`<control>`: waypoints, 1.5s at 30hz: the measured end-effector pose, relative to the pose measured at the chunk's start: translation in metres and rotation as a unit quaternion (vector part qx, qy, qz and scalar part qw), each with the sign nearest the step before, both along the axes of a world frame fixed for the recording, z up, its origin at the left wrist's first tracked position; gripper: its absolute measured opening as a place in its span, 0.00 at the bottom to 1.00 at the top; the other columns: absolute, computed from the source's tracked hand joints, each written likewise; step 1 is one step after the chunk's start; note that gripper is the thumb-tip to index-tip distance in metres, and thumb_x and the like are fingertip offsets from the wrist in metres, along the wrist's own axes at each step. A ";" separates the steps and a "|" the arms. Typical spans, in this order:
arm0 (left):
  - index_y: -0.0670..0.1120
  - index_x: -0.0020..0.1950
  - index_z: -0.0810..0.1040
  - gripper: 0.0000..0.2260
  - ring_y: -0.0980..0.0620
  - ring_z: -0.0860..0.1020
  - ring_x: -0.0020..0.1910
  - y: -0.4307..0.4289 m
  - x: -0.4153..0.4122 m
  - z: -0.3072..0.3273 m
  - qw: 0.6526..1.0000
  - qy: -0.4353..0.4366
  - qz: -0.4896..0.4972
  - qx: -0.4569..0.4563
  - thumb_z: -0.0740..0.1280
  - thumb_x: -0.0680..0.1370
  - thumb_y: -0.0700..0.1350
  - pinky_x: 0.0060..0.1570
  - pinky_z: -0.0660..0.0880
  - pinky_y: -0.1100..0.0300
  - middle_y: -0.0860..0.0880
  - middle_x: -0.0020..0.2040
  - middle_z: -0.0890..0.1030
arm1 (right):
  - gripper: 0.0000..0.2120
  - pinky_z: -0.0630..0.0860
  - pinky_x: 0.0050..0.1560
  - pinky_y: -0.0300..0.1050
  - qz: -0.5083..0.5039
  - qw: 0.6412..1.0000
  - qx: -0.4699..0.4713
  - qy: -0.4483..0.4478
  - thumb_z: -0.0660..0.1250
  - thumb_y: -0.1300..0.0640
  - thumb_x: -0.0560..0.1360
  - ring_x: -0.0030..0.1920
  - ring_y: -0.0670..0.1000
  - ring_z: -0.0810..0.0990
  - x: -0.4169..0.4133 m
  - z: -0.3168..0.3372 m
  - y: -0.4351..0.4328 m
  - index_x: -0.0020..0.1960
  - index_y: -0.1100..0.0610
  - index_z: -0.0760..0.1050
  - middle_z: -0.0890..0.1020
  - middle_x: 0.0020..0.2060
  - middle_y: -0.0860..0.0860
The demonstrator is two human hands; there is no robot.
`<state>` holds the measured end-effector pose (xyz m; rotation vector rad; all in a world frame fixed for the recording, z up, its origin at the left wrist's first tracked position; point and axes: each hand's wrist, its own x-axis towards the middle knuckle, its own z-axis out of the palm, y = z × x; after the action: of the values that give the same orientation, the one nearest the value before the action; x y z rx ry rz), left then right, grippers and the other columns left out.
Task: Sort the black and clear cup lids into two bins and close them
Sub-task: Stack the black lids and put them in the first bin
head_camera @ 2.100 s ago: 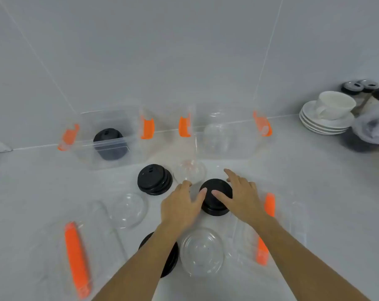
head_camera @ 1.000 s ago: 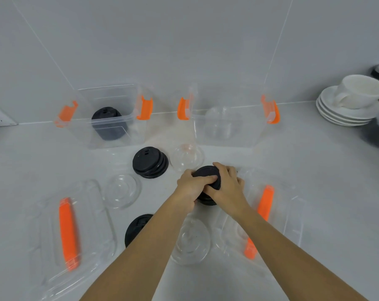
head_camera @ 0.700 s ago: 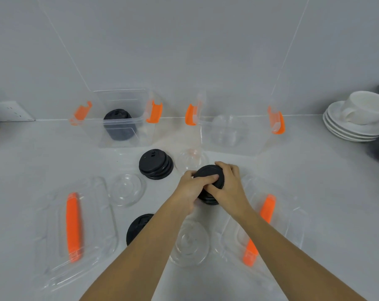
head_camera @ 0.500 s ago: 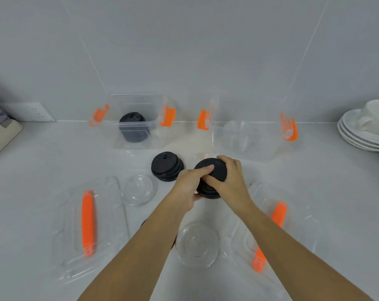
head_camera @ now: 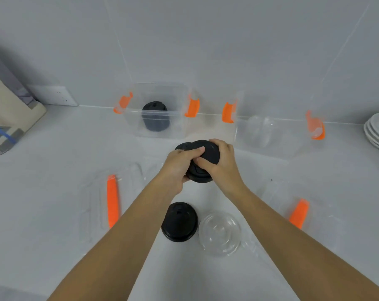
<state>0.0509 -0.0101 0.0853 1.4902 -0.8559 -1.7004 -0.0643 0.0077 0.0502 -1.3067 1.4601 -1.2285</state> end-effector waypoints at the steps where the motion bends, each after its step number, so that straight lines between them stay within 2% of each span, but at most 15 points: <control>1: 0.42 0.56 0.78 0.14 0.53 0.80 0.46 0.001 0.005 -0.001 1.000 -0.003 0.003 0.001 0.71 0.73 0.45 0.41 0.78 0.59 0.47 0.49 0.82 | 0.23 0.69 0.44 0.25 0.004 1.000 0.000 0.003 0.72 0.54 0.69 0.51 0.39 0.72 0.005 -0.001 0.000 0.61 0.52 0.68 0.66 0.57 0.50; 4: 0.42 0.56 0.78 0.14 0.52 0.80 0.46 0.009 0.022 -0.006 1.000 -0.014 0.013 0.020 0.71 0.73 0.46 0.42 0.78 0.58 0.47 0.49 0.82 | 0.22 0.69 0.42 0.20 0.022 1.000 0.009 0.003 0.72 0.55 0.69 0.51 0.38 0.71 0.022 -0.007 0.003 0.60 0.51 0.68 0.66 0.56 0.49; 7: 0.45 0.52 0.79 0.10 0.53 0.79 0.46 0.020 0.039 -0.013 0.998 -0.022 0.015 0.060 0.70 0.73 0.46 0.42 0.77 0.56 0.48 0.47 0.81 | 0.24 0.69 0.44 0.24 0.044 0.999 0.029 0.012 0.72 0.54 0.69 0.53 0.41 0.72 0.036 -0.017 0.011 0.62 0.52 0.68 0.65 0.57 0.49; 12: 0.46 0.60 0.74 0.16 0.51 0.76 0.48 0.041 0.057 -0.023 0.991 -0.044 0.015 0.128 0.69 0.74 0.47 0.40 0.78 0.52 0.47 0.55 0.77 | 0.22 0.68 0.47 0.30 0.098 0.992 0.074 0.014 0.73 0.52 0.68 0.52 0.38 0.71 0.050 -0.032 0.028 0.59 0.49 0.68 0.65 0.56 0.49; 15: 0.48 0.58 0.74 0.14 0.51 0.75 0.46 0.053 0.063 -0.030 0.985 -0.047 0.025 0.162 0.69 0.73 0.46 0.38 0.77 0.52 0.48 0.54 0.76 | 0.20 0.70 0.47 0.33 0.137 0.983 0.124 0.014 0.72 0.50 0.68 0.51 0.40 0.73 0.053 -0.041 0.038 0.57 0.48 0.69 0.67 0.56 0.50; 18: 0.50 0.47 0.75 0.04 0.51 0.74 0.43 0.064 0.067 -0.037 0.977 -0.027 0.044 0.208 0.68 0.73 0.45 0.46 0.77 0.49 0.49 0.47 0.75 | 0.23 0.74 0.53 0.43 0.162 0.974 0.156 0.040 0.73 0.50 0.68 0.53 0.46 0.75 0.054 -0.046 0.046 0.59 0.53 0.70 0.69 0.59 0.52; 23: 0.50 0.53 0.75 0.09 0.50 0.72 0.43 0.068 0.067 -0.044 0.974 -0.021 0.050 0.221 0.67 0.74 0.45 0.51 0.75 0.43 0.49 0.46 0.73 | 0.27 0.74 0.58 0.57 0.168 0.969 0.165 0.073 0.73 0.48 0.62 0.55 0.56 0.77 0.055 -0.044 0.054 0.56 0.58 0.72 0.77 0.54 0.57; 27: 0.49 0.48 0.75 0.04 0.50 0.73 0.41 0.070 0.064 -0.043 0.972 -0.028 0.050 0.227 0.66 0.74 0.46 0.47 0.74 0.44 0.49 0.44 0.74 | 0.24 0.71 0.60 0.55 0.142 0.953 0.174 0.203 0.72 0.42 0.64 0.58 0.56 0.73 0.054 -0.047 0.054 0.54 0.55 0.76 0.77 0.54 0.54; 29: 0.49 0.46 0.75 0.02 0.50 0.73 0.39 0.072 0.062 -0.043 0.972 -0.032 0.047 0.226 0.66 0.75 0.46 0.41 0.74 0.46 0.49 0.43 0.74 | 0.25 0.71 0.61 0.56 0.148 0.946 0.194 0.212 0.72 0.40 0.64 0.59 0.57 0.73 0.053 -0.048 0.054 0.53 0.55 0.76 0.77 0.54 0.55; 31: 0.48 0.51 0.76 0.06 0.50 0.73 0.39 0.074 0.061 -0.043 0.974 -0.045 0.049 0.216 0.66 0.75 0.46 0.35 0.73 0.48 0.48 0.45 0.74 | 0.26 0.72 0.61 0.57 0.159 0.949 0.223 0.154 0.73 0.42 0.63 0.60 0.58 0.74 0.051 -0.047 0.055 0.54 0.56 0.75 0.76 0.56 0.56; 33: 0.47 0.57 0.75 0.12 0.48 0.75 0.42 0.076 0.059 -0.043 0.976 -0.051 0.058 0.203 0.67 0.74 0.45 0.33 0.75 0.47 0.46 0.54 0.74 | 0.27 0.73 0.61 0.57 0.166 0.949 0.239 0.119 0.73 0.43 0.63 0.59 0.56 0.75 0.050 -0.044 0.058 0.56 0.55 0.72 0.76 0.57 0.55; 35: 0.46 0.63 0.73 0.17 0.44 0.76 0.53 0.078 0.057 -0.044 0.976 -0.058 0.068 0.198 0.67 0.74 0.46 0.43 0.77 0.42 0.45 0.63 0.71 | 0.27 0.74 0.59 0.56 0.184 0.945 0.246 0.110 0.73 0.45 0.64 0.57 0.55 0.76 0.051 -0.041 0.059 0.57 0.55 0.71 0.76 0.57 0.55; 37: 0.47 0.66 0.72 0.21 0.41 0.73 0.60 0.079 0.056 -0.045 0.974 -0.061 0.075 0.203 0.68 0.73 0.47 0.52 0.76 0.40 0.45 0.67 0.68 | 0.26 0.75 0.57 0.54 0.193 0.942 0.251 0.110 0.73 0.46 0.65 0.55 0.53 0.78 0.052 -0.039 0.060 0.57 0.56 0.69 0.76 0.56 0.53; 42: 0.46 0.65 0.70 0.21 0.44 0.74 0.58 0.083 0.052 -0.044 0.979 -0.068 0.064 0.182 0.68 0.73 0.46 0.34 0.75 0.52 0.46 0.67 0.67 | 0.30 0.76 0.56 0.52 0.198 0.938 0.259 0.118 0.75 0.50 0.64 0.56 0.54 0.76 0.053 -0.040 0.060 0.60 0.56 0.66 0.75 0.56 0.54; 45: 0.47 0.68 0.66 0.25 0.47 0.72 0.57 0.087 0.048 -0.053 0.982 -0.089 0.076 0.150 0.69 0.73 0.45 0.44 0.76 0.50 0.49 0.67 0.64 | 0.30 0.77 0.56 0.52 0.186 0.938 0.269 0.112 0.77 0.53 0.60 0.54 0.55 0.78 0.051 -0.043 0.056 0.58 0.57 0.70 0.76 0.56 0.55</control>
<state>0.0989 0.0773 0.0319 1.8819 -0.5722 -1.6533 -0.0134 0.0632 0.0074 -1.2787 1.4763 -0.3984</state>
